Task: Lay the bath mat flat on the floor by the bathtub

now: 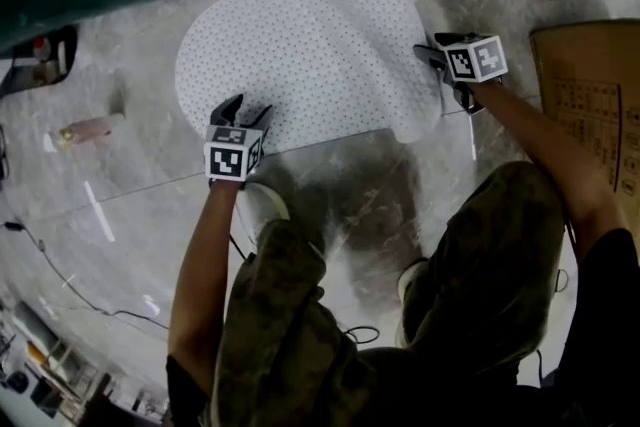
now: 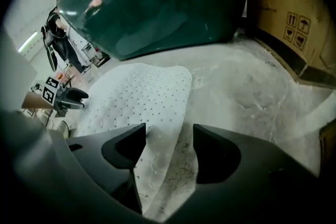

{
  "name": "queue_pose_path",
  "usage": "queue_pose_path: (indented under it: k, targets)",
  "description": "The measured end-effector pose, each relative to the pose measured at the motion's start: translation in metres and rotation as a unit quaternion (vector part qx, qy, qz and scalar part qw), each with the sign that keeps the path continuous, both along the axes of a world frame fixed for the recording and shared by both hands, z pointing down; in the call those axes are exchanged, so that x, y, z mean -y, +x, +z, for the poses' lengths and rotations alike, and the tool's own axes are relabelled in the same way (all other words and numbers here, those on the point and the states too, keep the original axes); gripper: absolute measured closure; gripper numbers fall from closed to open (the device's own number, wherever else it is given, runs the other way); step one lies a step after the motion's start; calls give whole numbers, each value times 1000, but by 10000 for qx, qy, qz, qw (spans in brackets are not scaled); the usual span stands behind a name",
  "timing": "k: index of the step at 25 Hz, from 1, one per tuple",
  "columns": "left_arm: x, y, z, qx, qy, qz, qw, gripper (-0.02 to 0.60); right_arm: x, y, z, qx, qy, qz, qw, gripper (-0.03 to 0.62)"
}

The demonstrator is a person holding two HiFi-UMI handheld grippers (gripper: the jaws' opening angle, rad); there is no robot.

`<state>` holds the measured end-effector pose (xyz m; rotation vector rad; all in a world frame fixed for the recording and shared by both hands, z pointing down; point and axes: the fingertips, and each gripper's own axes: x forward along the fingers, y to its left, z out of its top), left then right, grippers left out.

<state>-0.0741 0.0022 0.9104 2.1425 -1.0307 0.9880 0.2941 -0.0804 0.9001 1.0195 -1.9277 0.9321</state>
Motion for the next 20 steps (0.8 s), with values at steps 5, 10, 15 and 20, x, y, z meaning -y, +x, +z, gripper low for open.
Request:
queue_pose_path:
  k: [5,10,15,20]
  targets:
    - [-13,25,8,-148,-152,300,9993,307,-11,-16,5,-241,97,-440,9987,371]
    - [-15,29,15,-220,-214,266,9992,307,-8,-13,5,-589,286,-680,9955,424]
    - [-14,27,17,-153,-183,273,9993,307,-5,-8,3,-646,319,-692,9950,489]
    - [-17,27,17,-192,-199,287,9992,307,8,-1,-12,-748,592,-543,9940,527]
